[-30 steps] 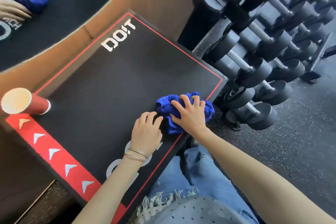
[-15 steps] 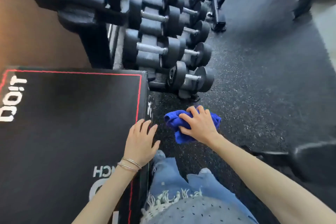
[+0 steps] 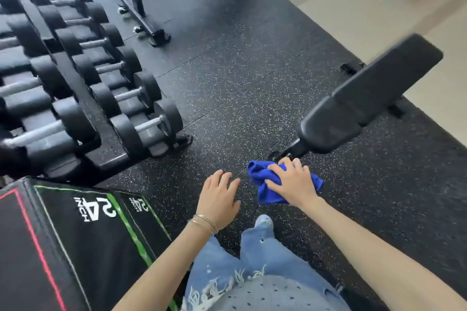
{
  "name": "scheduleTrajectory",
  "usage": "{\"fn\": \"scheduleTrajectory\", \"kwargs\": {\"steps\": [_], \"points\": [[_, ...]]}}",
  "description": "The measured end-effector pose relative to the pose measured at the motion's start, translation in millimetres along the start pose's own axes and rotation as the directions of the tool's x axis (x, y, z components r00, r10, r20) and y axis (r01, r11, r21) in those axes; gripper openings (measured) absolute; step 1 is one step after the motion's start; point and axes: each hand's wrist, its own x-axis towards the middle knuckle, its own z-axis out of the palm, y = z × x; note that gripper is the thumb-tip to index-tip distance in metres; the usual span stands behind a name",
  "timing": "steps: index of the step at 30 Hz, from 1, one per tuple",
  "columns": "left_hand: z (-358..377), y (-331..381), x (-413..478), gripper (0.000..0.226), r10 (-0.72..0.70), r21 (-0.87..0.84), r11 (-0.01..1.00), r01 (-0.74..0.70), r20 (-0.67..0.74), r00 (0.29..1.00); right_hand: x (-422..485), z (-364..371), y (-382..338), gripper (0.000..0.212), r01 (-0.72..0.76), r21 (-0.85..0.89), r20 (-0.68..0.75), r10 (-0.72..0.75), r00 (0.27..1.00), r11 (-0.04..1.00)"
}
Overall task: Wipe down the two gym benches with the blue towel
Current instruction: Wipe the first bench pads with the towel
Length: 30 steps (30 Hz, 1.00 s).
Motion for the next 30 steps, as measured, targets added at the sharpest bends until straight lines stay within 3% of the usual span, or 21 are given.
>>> {"fn": "scheduleTrajectory", "kwargs": {"steps": [11,30], "points": [[17.4,115.9,109.7,0.057,0.108,0.091,0.989,-0.114,0.067,0.992,-23.2,17.4,155.0,0.041,-0.21,0.037,0.014,0.209,0.978,0.977],[9.3,103.9,315.6,0.058,0.289,0.109,0.94,-0.323,0.246,0.925,111.1,39.8,204.0,0.038,-0.362,0.081,0.097,0.354,0.93,0.929]]}}
